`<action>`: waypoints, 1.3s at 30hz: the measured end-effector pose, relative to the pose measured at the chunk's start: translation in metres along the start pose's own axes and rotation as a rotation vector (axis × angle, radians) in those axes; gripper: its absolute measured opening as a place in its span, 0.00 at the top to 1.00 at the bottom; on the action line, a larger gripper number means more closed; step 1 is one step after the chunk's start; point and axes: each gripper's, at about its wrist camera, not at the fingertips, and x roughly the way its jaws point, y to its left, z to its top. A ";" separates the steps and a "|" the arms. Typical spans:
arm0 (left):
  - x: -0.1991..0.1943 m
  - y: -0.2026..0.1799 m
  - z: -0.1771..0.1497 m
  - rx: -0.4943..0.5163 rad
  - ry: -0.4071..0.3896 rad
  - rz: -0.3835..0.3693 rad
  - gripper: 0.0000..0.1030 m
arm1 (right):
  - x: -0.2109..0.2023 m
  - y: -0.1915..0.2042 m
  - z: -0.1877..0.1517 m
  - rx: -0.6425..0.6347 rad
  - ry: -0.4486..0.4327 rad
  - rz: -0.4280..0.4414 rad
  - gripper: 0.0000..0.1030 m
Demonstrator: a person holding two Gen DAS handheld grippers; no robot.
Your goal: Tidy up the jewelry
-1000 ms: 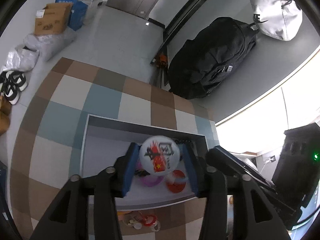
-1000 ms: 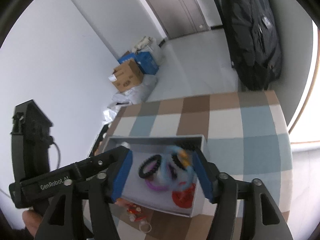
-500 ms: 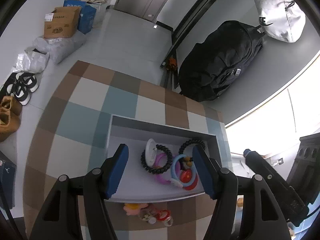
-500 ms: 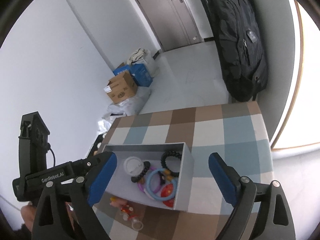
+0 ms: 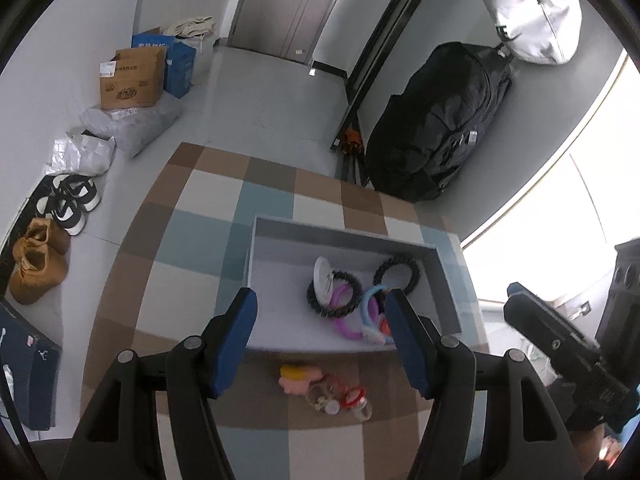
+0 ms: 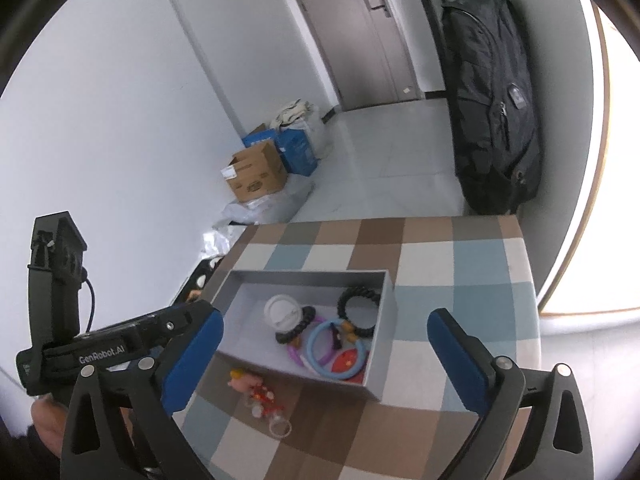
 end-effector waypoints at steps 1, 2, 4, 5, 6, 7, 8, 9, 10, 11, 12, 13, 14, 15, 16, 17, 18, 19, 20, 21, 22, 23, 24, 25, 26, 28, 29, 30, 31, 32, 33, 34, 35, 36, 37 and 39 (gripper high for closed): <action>-0.001 0.000 -0.003 0.005 -0.003 0.004 0.40 | 0.000 0.002 -0.002 -0.007 0.002 0.000 0.00; -0.003 0.001 -0.007 0.011 -0.006 0.007 0.40 | -0.001 0.004 -0.004 -0.017 0.004 0.001 0.00; -0.006 0.003 -0.011 0.020 -0.008 0.018 0.40 | -0.002 0.008 -0.008 -0.038 0.005 -0.003 0.00; -0.007 0.005 -0.013 0.023 -0.008 0.023 0.40 | -0.002 0.009 -0.010 -0.046 0.008 -0.006 0.00; -0.009 0.006 -0.015 0.023 -0.006 0.025 0.40 | -0.002 0.011 -0.012 -0.053 0.010 -0.009 0.00; -0.010 0.009 -0.017 0.020 -0.003 0.030 0.40 | -0.002 0.012 -0.014 -0.060 0.013 -0.011 0.00; -0.011 0.011 -0.019 0.014 0.002 0.031 0.40 | -0.002 0.013 -0.016 -0.064 0.017 -0.009 0.00; -0.012 0.013 -0.020 0.008 0.010 0.022 0.39 | -0.002 0.014 -0.020 -0.066 0.026 -0.008 0.00; -0.013 0.015 -0.022 -0.004 0.024 0.005 0.33 | -0.003 0.015 -0.023 -0.065 0.034 -0.009 0.00; -0.014 0.018 -0.025 -0.023 0.037 -0.010 0.30 | -0.003 0.016 -0.027 -0.064 0.047 -0.008 0.00; -0.017 0.021 -0.028 -0.043 0.035 -0.018 0.26 | -0.004 0.017 -0.031 -0.064 0.058 -0.004 0.00; -0.020 0.023 -0.030 -0.050 0.031 -0.022 0.23 | -0.004 0.019 -0.036 -0.069 0.068 0.004 0.00; -0.022 0.024 -0.032 -0.051 0.029 -0.016 0.21 | -0.004 0.022 -0.039 -0.078 0.076 0.010 0.00; -0.023 0.023 -0.033 -0.046 0.028 -0.010 0.21 | -0.004 0.025 -0.042 -0.093 0.085 0.013 0.00; -0.025 0.022 -0.033 -0.038 0.024 -0.004 0.21 | -0.003 0.028 -0.045 -0.109 0.093 0.016 0.00; -0.025 0.021 -0.034 -0.029 0.020 0.002 0.20 | -0.002 0.031 -0.049 -0.128 0.103 0.017 0.00; -0.026 0.020 -0.034 -0.020 0.017 0.012 0.20 | -0.002 0.034 -0.052 -0.140 0.110 0.015 0.00; -0.027 0.020 -0.035 -0.018 0.013 0.019 0.20 | 0.000 0.036 -0.055 -0.152 0.121 0.013 0.00; -0.029 0.020 -0.035 -0.016 0.006 0.020 0.20 | 0.001 0.038 -0.058 -0.159 0.128 0.017 0.00; -0.032 0.022 -0.037 -0.011 -0.005 0.021 0.20 | 0.003 0.040 -0.060 -0.166 0.135 0.021 0.00; -0.034 0.022 -0.038 0.001 -0.021 0.025 0.20 | 0.005 0.042 -0.062 -0.177 0.145 0.019 0.01; -0.038 0.021 -0.038 0.018 -0.040 0.047 0.20 | 0.007 0.043 -0.063 -0.186 0.150 0.018 0.01; -0.041 0.022 -0.039 0.029 -0.053 0.059 0.20 | 0.008 0.045 -0.065 -0.196 0.152 0.018 0.01; -0.042 0.023 -0.039 0.036 -0.059 0.066 0.20 | 0.011 0.046 -0.067 -0.208 0.157 0.014 0.01; -0.043 0.024 -0.038 0.035 -0.062 0.071 0.20 | 0.014 0.047 -0.068 -0.215 0.165 0.007 0.01; -0.043 0.030 -0.038 0.020 -0.057 0.071 0.20 | 0.021 0.048 -0.071 -0.224 0.188 -0.001 0.04; -0.042 0.033 -0.038 0.012 -0.053 0.074 0.20 | 0.026 0.048 -0.072 -0.226 0.205 0.000 0.07; -0.042 0.037 -0.038 0.004 -0.050 0.082 0.20 | 0.030 0.048 -0.073 -0.229 0.223 -0.002 0.08; -0.042 0.040 -0.039 -0.005 -0.048 0.082 0.20 | 0.034 0.048 -0.074 -0.228 0.240 -0.003 0.08; -0.043 0.043 -0.039 -0.014 -0.051 0.073 0.20 | 0.038 0.048 -0.075 -0.224 0.261 0.003 0.09; -0.044 0.046 -0.040 -0.020 -0.056 0.071 0.20 | 0.042 0.048 -0.076 -0.225 0.278 0.013 0.10; -0.044 0.049 -0.040 -0.021 -0.061 0.081 0.20 | 0.044 0.049 -0.077 -0.232 0.287 0.015 0.10; -0.044 0.050 -0.040 -0.021 -0.061 0.093 0.20 | 0.048 0.051 -0.079 -0.245 0.298 0.007 0.11; -0.043 0.053 -0.040 -0.024 -0.057 0.099 0.20 | 0.051 0.053 -0.081 -0.259 0.306 -0.001 0.16; -0.042 0.056 -0.040 -0.034 -0.051 0.096 0.20 | 0.054 0.054 -0.082 -0.274 0.319 -0.005 0.18; -0.040 0.060 -0.039 -0.039 -0.041 0.103 0.20 | 0.060 0.055 -0.085 -0.284 0.340 -0.003 0.32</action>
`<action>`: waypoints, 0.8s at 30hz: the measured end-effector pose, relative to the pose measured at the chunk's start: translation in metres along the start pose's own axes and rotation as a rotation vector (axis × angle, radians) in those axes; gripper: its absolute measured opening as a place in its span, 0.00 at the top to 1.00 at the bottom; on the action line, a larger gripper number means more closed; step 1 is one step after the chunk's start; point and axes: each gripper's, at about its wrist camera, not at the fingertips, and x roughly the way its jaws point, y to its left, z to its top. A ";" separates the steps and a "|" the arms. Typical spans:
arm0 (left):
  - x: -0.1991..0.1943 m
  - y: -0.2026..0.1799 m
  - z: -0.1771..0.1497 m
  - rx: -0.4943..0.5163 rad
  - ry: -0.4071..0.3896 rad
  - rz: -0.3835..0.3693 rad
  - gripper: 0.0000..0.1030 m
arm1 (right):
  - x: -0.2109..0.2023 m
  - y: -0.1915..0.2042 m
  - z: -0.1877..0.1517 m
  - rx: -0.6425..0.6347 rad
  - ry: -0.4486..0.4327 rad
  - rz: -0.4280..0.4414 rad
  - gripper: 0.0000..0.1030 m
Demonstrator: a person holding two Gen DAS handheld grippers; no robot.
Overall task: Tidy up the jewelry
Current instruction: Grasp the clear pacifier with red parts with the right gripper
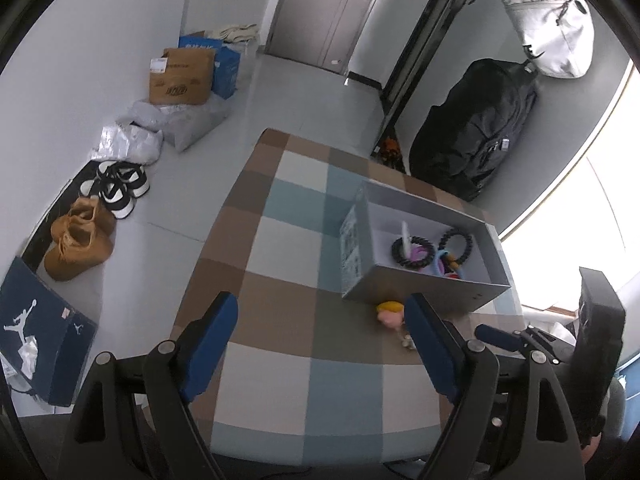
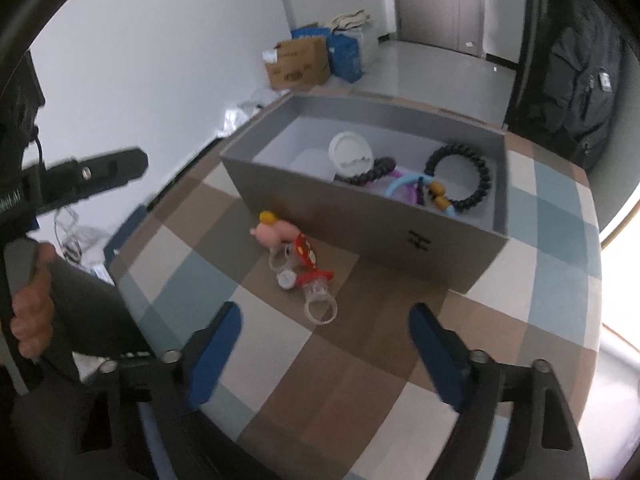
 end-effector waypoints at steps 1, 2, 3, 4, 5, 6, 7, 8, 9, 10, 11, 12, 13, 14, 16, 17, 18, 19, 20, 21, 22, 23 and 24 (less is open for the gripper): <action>0.000 0.000 0.000 0.006 0.001 0.008 0.20 | 0.003 0.000 0.001 -0.001 0.011 0.006 0.34; 0.000 -0.001 0.000 0.015 -0.003 0.010 0.20 | 0.006 0.001 0.001 -0.002 0.018 0.008 0.39; -0.001 -0.002 -0.001 0.022 -0.006 0.009 0.20 | 0.008 0.002 0.002 -0.005 0.021 0.003 0.41; -0.001 -0.002 -0.001 0.030 -0.007 0.011 0.20 | 0.010 0.003 0.003 -0.011 0.025 -0.001 0.43; -0.001 -0.003 -0.001 0.036 -0.005 0.012 0.20 | 0.012 0.004 0.004 -0.015 0.027 -0.006 0.44; 0.000 -0.003 -0.002 0.039 -0.001 0.012 0.20 | 0.012 0.006 0.005 -0.021 0.027 -0.009 0.44; 0.001 -0.002 -0.002 0.041 0.003 0.012 0.20 | 0.013 0.008 0.006 -0.028 0.027 -0.006 0.45; 0.003 -0.001 -0.003 0.043 0.010 0.014 0.20 | 0.013 0.009 0.007 -0.037 0.028 -0.013 0.51; 0.003 0.000 -0.004 0.041 0.014 0.016 0.20 | 0.014 0.010 0.008 -0.041 0.033 -0.026 0.60; 0.003 0.002 -0.004 0.038 0.019 0.017 0.20 | 0.015 0.009 0.009 -0.041 0.041 -0.031 0.64; 0.004 0.004 -0.004 0.032 0.025 0.016 0.20 | 0.018 0.010 0.009 -0.040 0.049 -0.034 0.68; 0.006 0.005 -0.005 0.028 0.031 0.015 0.20 | 0.019 0.011 0.009 -0.042 0.050 -0.042 0.72; 0.007 0.006 -0.005 0.026 0.035 0.016 0.20 | 0.019 0.012 0.010 -0.045 0.049 -0.044 0.78; 0.009 0.006 -0.006 0.024 0.041 0.017 0.20 | 0.020 0.012 0.011 -0.042 0.059 -0.040 0.82; 0.012 0.004 -0.006 0.024 0.051 0.009 0.20 | 0.018 0.009 0.011 -0.024 0.057 -0.022 0.82; 0.013 0.003 -0.007 0.025 0.057 0.003 0.20 | 0.017 0.007 0.012 -0.018 0.058 -0.027 0.82; 0.016 0.002 -0.007 0.024 0.069 -0.003 0.20 | 0.017 0.007 0.011 -0.013 0.056 -0.032 0.82; 0.018 0.002 -0.009 0.023 0.080 -0.007 0.20 | 0.015 0.004 0.011 -0.001 0.055 -0.028 0.82; 0.022 0.001 -0.010 0.022 0.096 -0.012 0.20 | 0.014 0.002 0.010 0.013 0.055 -0.019 0.82; 0.026 0.001 -0.012 0.021 0.115 -0.015 0.20 | 0.012 -0.001 0.009 0.027 0.052 -0.013 0.82; 0.029 0.000 -0.013 0.018 0.130 -0.015 0.20 | 0.012 -0.003 0.011 0.033 0.049 -0.011 0.82; 0.032 0.000 -0.014 0.011 0.145 -0.021 0.20 | 0.010 -0.004 0.011 0.038 0.041 -0.009 0.82; 0.035 -0.001 -0.014 0.000 0.160 -0.036 0.20 | 0.007 -0.005 0.011 0.041 0.034 -0.004 0.82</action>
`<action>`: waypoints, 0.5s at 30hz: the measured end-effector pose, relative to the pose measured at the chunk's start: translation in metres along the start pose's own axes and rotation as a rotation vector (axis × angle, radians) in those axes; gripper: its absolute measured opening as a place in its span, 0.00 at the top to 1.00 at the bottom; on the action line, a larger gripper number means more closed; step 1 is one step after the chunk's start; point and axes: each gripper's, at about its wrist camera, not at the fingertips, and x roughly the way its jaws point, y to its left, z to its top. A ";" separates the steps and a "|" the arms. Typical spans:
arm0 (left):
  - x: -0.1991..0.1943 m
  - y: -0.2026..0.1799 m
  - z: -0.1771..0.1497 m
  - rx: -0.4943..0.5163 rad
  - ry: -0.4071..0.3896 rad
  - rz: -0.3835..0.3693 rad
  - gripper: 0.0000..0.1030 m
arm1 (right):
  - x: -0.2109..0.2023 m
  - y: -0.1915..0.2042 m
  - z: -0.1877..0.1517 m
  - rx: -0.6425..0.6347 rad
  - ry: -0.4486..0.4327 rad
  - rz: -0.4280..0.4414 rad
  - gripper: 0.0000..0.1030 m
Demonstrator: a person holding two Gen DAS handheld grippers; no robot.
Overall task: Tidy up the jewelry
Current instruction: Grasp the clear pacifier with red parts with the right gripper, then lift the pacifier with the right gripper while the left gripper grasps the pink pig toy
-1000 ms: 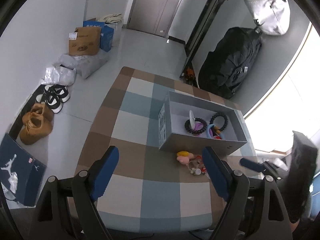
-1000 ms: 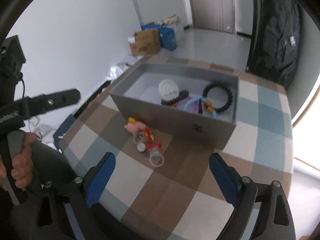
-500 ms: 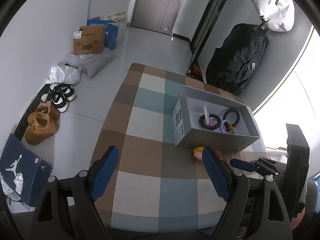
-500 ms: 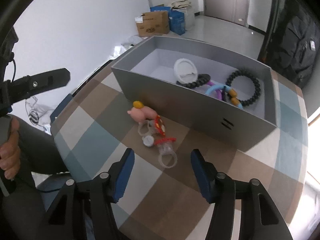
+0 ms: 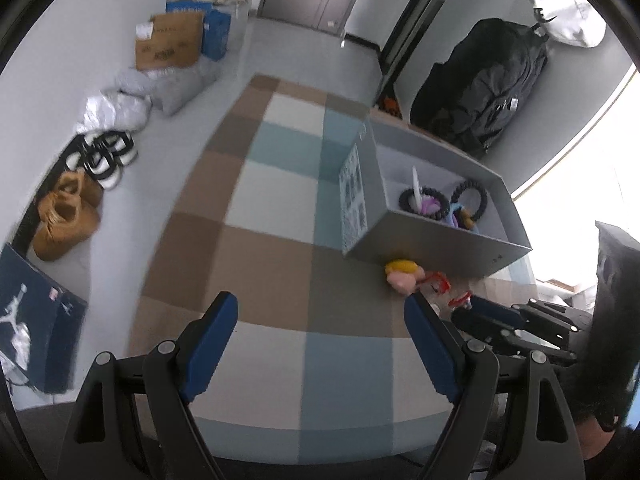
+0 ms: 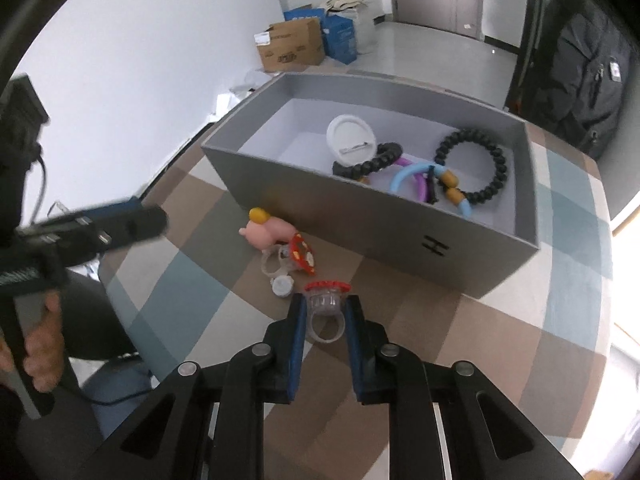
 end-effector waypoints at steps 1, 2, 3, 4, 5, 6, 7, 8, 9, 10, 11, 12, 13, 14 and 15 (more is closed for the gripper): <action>0.003 -0.001 0.000 -0.013 0.016 -0.020 0.20 | -0.004 -0.001 0.000 0.003 -0.008 0.004 0.82; 0.005 -0.001 0.000 -0.024 0.027 -0.035 0.20 | -0.007 -0.002 -0.001 0.005 -0.015 0.010 0.82; 0.007 -0.002 0.000 -0.039 0.038 -0.050 0.20 | -0.010 -0.003 -0.002 0.011 -0.022 0.024 0.82; 0.008 -0.003 0.000 -0.051 0.047 -0.065 0.20 | -0.014 -0.005 -0.002 0.019 -0.029 0.035 0.82; 0.010 -0.005 0.000 -0.060 0.052 -0.079 0.20 | -0.017 -0.008 -0.004 0.025 -0.035 0.041 0.82; 0.012 -0.006 0.001 -0.065 0.057 -0.089 0.20 | -0.021 -0.012 -0.006 0.032 -0.042 0.050 0.82; 0.013 -0.008 0.001 -0.067 0.060 -0.098 0.20 | -0.025 -0.014 -0.006 0.039 -0.053 0.052 0.82; 0.015 -0.010 0.000 -0.068 0.063 -0.107 0.20 | -0.028 -0.018 -0.007 0.046 -0.061 0.051 0.82; 0.017 -0.012 0.000 -0.066 0.064 -0.109 0.20 | -0.030 -0.021 -0.008 0.054 -0.067 0.052 0.82; 0.019 -0.014 0.000 -0.064 0.067 -0.108 0.21 | -0.034 -0.024 -0.009 0.065 -0.076 0.057 0.82; 0.022 -0.015 0.000 -0.063 0.077 -0.107 0.21 | -0.036 -0.026 -0.011 0.073 -0.081 0.063 0.82; 0.024 -0.016 0.001 -0.060 0.086 -0.105 0.22 | -0.038 -0.028 -0.013 0.078 -0.086 0.066 0.82; 0.024 -0.018 0.001 -0.050 0.078 -0.097 0.24 | -0.041 -0.029 -0.014 0.082 -0.090 0.070 0.82; 0.024 -0.020 0.002 -0.044 0.077 -0.103 0.26 | -0.043 -0.030 -0.015 0.083 -0.092 0.074 0.82; 0.026 -0.021 0.003 -0.047 0.085 -0.120 0.29 | -0.045 -0.031 -0.016 0.083 -0.096 0.076 0.82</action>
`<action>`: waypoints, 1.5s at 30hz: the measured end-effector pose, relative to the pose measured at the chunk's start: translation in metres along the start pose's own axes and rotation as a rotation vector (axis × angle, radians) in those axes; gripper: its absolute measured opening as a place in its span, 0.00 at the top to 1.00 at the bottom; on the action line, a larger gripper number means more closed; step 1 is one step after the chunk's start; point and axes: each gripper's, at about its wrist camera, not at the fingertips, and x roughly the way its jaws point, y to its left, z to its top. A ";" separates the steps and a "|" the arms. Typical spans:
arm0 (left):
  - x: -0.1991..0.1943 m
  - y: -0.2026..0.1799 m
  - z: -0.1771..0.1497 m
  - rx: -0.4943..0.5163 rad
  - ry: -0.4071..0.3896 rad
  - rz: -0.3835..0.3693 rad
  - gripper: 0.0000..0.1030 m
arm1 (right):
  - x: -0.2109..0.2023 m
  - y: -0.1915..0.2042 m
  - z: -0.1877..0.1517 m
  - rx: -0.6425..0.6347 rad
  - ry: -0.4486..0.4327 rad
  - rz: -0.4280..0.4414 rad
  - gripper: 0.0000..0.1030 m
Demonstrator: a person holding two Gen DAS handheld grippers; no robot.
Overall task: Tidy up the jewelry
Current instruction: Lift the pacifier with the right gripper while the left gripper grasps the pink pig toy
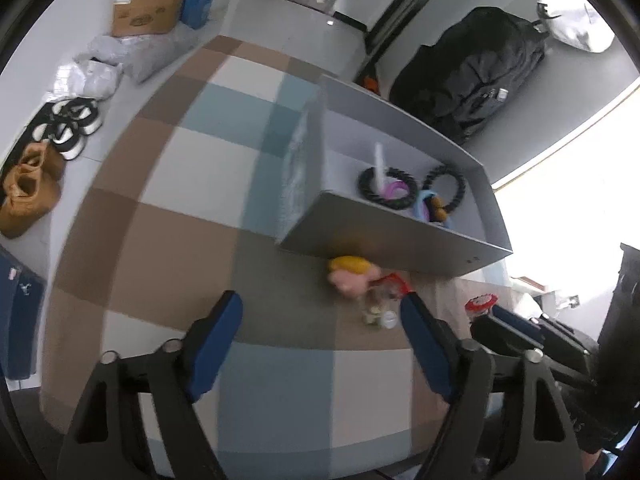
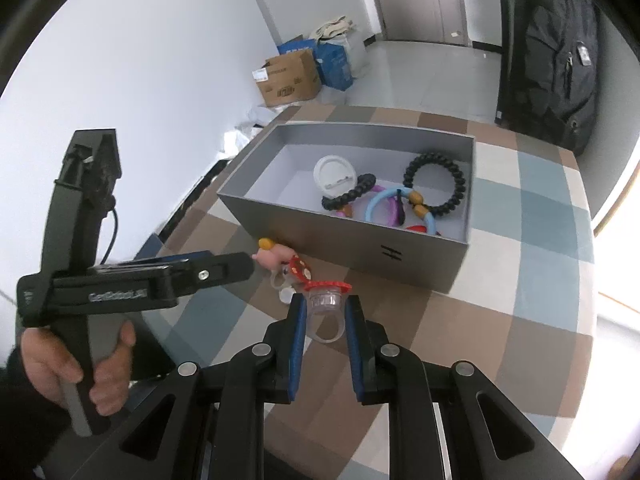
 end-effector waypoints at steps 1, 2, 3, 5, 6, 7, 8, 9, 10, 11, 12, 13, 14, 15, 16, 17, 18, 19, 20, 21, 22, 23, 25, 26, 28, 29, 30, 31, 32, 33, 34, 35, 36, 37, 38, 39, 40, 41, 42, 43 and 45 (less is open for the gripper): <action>0.002 -0.001 0.000 -0.007 0.007 -0.008 0.30 | -0.001 0.000 0.000 0.000 -0.002 0.003 0.82; 0.002 -0.002 0.000 -0.007 0.006 -0.007 0.30 | -0.003 -0.001 0.000 0.002 -0.004 0.008 0.82; 0.002 -0.002 0.001 -0.005 0.002 -0.002 0.30 | -0.005 -0.002 0.000 0.004 -0.006 0.011 0.82; 0.003 -0.004 0.003 -0.012 0.000 -0.012 0.30 | -0.006 -0.004 -0.001 0.010 -0.007 0.014 0.82; 0.004 -0.004 0.004 -0.022 -0.001 -0.020 0.31 | -0.006 -0.006 -0.001 0.019 -0.005 0.016 0.82; 0.004 -0.004 0.005 -0.031 0.001 -0.029 0.34 | -0.007 -0.007 -0.001 0.031 -0.004 0.024 0.82; 0.005 -0.004 0.007 -0.036 0.005 -0.037 0.37 | -0.007 -0.008 -0.001 0.039 -0.004 0.031 0.82; 0.006 -0.005 0.008 -0.038 0.005 -0.034 0.43 | -0.008 -0.010 -0.001 0.048 -0.007 0.036 0.82; 0.007 -0.006 0.009 -0.041 0.005 -0.030 0.45 | -0.008 -0.011 0.000 0.053 -0.010 0.038 0.82; 0.009 -0.006 0.010 -0.049 0.008 -0.035 0.46 | -0.009 -0.012 0.001 0.057 -0.013 0.042 0.82; 0.010 -0.008 0.011 -0.056 0.008 -0.036 0.48 | -0.010 -0.012 0.001 0.058 -0.017 0.044 0.82; 0.011 -0.009 0.012 -0.057 0.009 -0.035 0.51 | -0.012 -0.013 0.001 0.058 -0.021 0.045 0.82; 0.012 -0.011 0.012 -0.051 0.010 -0.028 0.54 | -0.012 -0.013 0.000 0.058 -0.023 0.046 0.82; 0.013 -0.013 0.011 -0.042 0.011 -0.011 0.58 | -0.013 -0.013 0.000 0.061 -0.024 0.049 0.83; 0.014 -0.015 0.011 -0.034 0.010 0.010 0.65 | -0.012 -0.014 0.000 0.063 -0.024 0.051 0.83; 0.016 -0.016 0.011 -0.029 0.015 0.022 0.68 | -0.012 -0.014 0.000 0.064 -0.023 0.052 0.84; 0.016 -0.016 0.011 -0.028 0.014 0.023 0.70 | -0.011 -0.015 0.001 0.065 -0.022 0.051 0.84; 0.016 -0.016 0.011 -0.030 0.012 0.021 0.74 | -0.011 -0.015 0.001 0.067 -0.022 0.054 0.84; 0.016 -0.016 0.012 -0.034 0.013 0.017 0.75 | -0.011 -0.016 0.001 0.068 -0.023 0.057 0.84; 0.016 -0.016 0.012 -0.035 0.013 0.015 0.77 | -0.011 -0.016 0.001 0.067 -0.022 0.056 0.85; 0.016 -0.016 0.012 -0.035 0.013 0.015 0.77 | -0.010 -0.016 0.001 0.067 -0.019 0.055 0.86; 0.016 -0.016 0.012 -0.035 0.012 0.015 0.77 | -0.010 -0.016 0.001 0.067 -0.015 0.055 0.87; 0.016 -0.016 0.012 -0.032 0.011 0.014 0.77 | -0.008 -0.017 0.000 0.070 -0.008 0.052 0.87; 0.016 -0.016 0.012 -0.031 0.012 0.013 0.77 | -0.008 -0.019 0.000 0.073 -0.005 0.050 0.87; 0.015 -0.013 0.012 -0.038 0.013 0.001 0.78 | -0.010 -0.021 0.000 0.078 -0.012 0.048 0.86; 0.015 -0.012 0.012 -0.042 0.015 -0.007 0.79 | -0.011 -0.023 0.000 0.080 -0.015 0.043 0.84; 0.014 -0.011 0.012 -0.047 0.013 -0.019 0.83 | -0.011 -0.024 -0.001 0.084 -0.014 0.042 0.84; 0.012 -0.011 0.013 -0.047 0.012 -0.023 0.83 | -0.010 -0.026 -0.001 0.088 -0.008 0.045 0.84; 0.012 -0.011 0.013 -0.044 0.012 -0.018 0.83 | -0.008 -0.027 -0.003 0.091 0.005 0.044 0.84; 0.012 -0.011 0.012 -0.045 0.013 -0.015 0.82 | -0.006 -0.027 -0.005 0.090 0.017 0.033 0.81; 0.012 -0.010 0.012 -0.049 0.015 -0.018 0.82 | -0.003 -0.027 -0.007 0.088 0.031 0.021 0.79; 0.012 -0.008 0.012 -0.056 0.018 -0.027 0.83 | -0.001 -0.027 -0.008 0.082 0.041 0.014 0.76; 0.012 -0.007 0.012 -0.063 0.020 -0.033 0.83 | 0.000 -0.027 -0.010 0.077 0.046 0.008 0.73; 0.011 -0.006 0.011 -0.068 0.019 -0.036 0.83 | 0.001 -0.025 -0.012 0.065 0.052 -0.004 0.71; 0.010 -0.005 0.011 -0.071 0.018 -0.041 0.83 | 0.001 -0.024 -0.013 0.056 0.053 -0.012 0.63; 0.009 -0.004 0.011 -0.073 0.017 -0.043 0.83 | 0.001 -0.023 -0.014 0.046 0.055 -0.020 0.57; 0.008 -0.004 0.011 -0.076 0.015 -0.044 0.83 | 0.002 -0.021 -0.015 0.035 0.056 -0.026 0.56; 0.007 -0.003 0.012 -0.080 0.013 -0.048 0.83 | 0.002 -0.021 -0.016 0.028 0.058 -0.029 0.56; 0.006 -0.003 0.011 -0.083 0.011 -0.050 0.83 | 0.004 -0.020 -0.016 0.020 0.065 -0.033 0.56; 0.005 -0.003 0.012 -0.086 0.007 -0.051 0.83 | 0.006 -0.019 -0.018 0.013 0.074 -0.041 0.56; 0.003 -0.002 0.011 -0.089 0.002 -0.051 0.83 | 0.012 -0.018 -0.021 -0.002 0.098 -0.065 0.56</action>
